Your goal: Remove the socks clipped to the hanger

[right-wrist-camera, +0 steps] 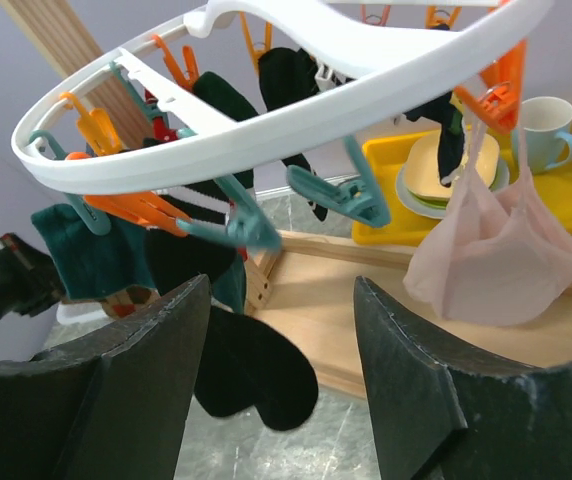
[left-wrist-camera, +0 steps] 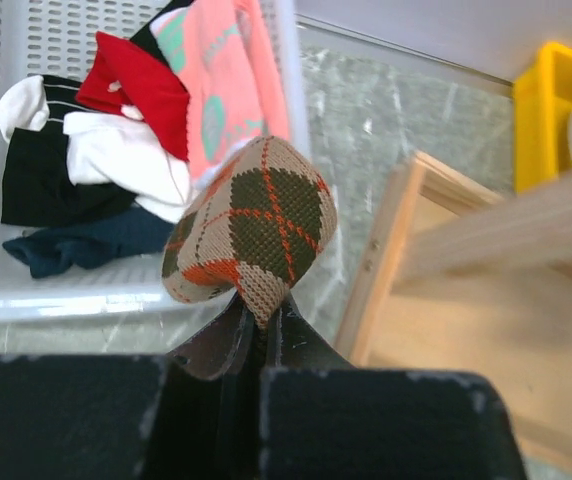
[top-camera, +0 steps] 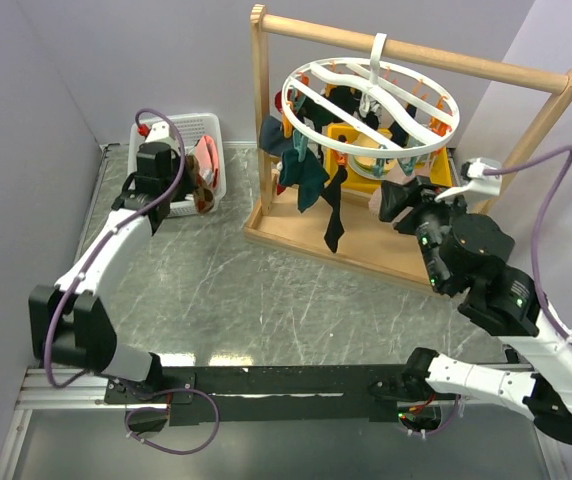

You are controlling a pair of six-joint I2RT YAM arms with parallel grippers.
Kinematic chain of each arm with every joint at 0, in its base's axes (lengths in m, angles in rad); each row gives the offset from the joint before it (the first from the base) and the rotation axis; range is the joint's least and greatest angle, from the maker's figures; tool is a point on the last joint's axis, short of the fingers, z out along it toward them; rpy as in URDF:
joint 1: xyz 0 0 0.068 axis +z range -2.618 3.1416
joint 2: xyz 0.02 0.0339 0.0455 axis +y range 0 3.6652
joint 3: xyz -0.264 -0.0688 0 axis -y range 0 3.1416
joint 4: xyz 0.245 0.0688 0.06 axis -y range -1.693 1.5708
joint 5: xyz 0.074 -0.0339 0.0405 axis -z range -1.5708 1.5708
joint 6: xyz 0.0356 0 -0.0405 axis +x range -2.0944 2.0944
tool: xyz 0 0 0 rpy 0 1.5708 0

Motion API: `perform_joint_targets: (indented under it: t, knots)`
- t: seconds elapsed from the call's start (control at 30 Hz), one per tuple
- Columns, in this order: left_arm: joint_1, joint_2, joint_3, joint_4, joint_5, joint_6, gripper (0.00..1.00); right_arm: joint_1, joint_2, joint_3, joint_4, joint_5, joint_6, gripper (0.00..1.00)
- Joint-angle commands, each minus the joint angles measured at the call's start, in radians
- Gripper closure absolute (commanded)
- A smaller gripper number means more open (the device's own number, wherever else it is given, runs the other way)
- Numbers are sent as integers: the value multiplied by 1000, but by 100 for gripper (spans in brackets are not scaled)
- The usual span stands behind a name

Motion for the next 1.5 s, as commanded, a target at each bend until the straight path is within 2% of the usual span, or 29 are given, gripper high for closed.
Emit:
perform_joint_targets:
  t: [0.0, 0.2, 0.4, 0.43, 0.47, 0.5, 0.53, 0.6, 0.63, 0.67, 0.73, 0.77, 0.8, 0.9, 1.0, 1.03, 1.13, 1.17, 1.33, 1.47]
  knots:
    - [35, 105, 112, 93, 13, -28, 99, -3, -60, -17, -25, 18, 2, 33]
    - [80, 308, 328, 66, -6, -4, 99, -1, -140, -64, -82, 7, 36, 31]
    - [98, 397, 505, 7, -86, 46, 98, -3, -183, -104, -139, 27, 59, 30]
    - [101, 401, 522, -5, -86, 44, 90, -3, -187, -116, -139, 27, 59, 30]
    - [104, 409, 558, -38, -69, 44, 74, -1, -194, -120, -137, 24, 56, 30]
    - [104, 418, 577, -65, -49, 43, 42, -1, -195, -124, -132, 17, 48, 29]
    - [103, 417, 585, -80, 6, 41, 34, -1, -195, -126, -128, 4, 36, 29]
    - [94, 350, 527, -57, 60, 33, 25, -1, -184, -110, -122, -37, 11, 29]
    - [86, 308, 475, -18, 72, 30, 22, -3, -178, -101, -125, -52, 8, 29]
    - [61, 258, 350, 37, 113, 20, 19, -1, -162, -94, -128, -68, -6, 28]
    - [-6, 103, 227, 185, 129, 16, 1, -3, -139, -60, -140, -98, -10, 27]
    - [-35, 58, 147, 191, 100, 19, 1, -3, -132, -52, -146, -100, -16, 27]
    - [-64, -13, 123, 228, 91, 21, 1, -1, -129, -38, -142, -103, -20, 27]
    - [-167, -112, 77, 202, 88, 23, 0, -4, -132, -21, -126, -121, -58, 27]
    - [-265, -200, 39, 159, 86, 38, 0, -3, -138, -11, -125, -144, -82, 19]
    - [-311, -223, 14, 158, 83, 42, 0, -4, -140, -9, -128, -148, -84, 13]
    - [-365, -316, -36, 186, 103, 24, 0, -4, -141, 5, -142, -154, -79, 12]
    - [-376, -351, -46, 191, 123, 20, 4, -4, -140, 14, -143, -157, -76, 12]
    - [-475, -376, -20, 239, 241, 38, 6, -4, -108, 60, -166, -187, -58, 13]
    - [-549, -324, 23, 233, 258, 67, 5, -4, -83, 103, -166, -201, -63, 13]
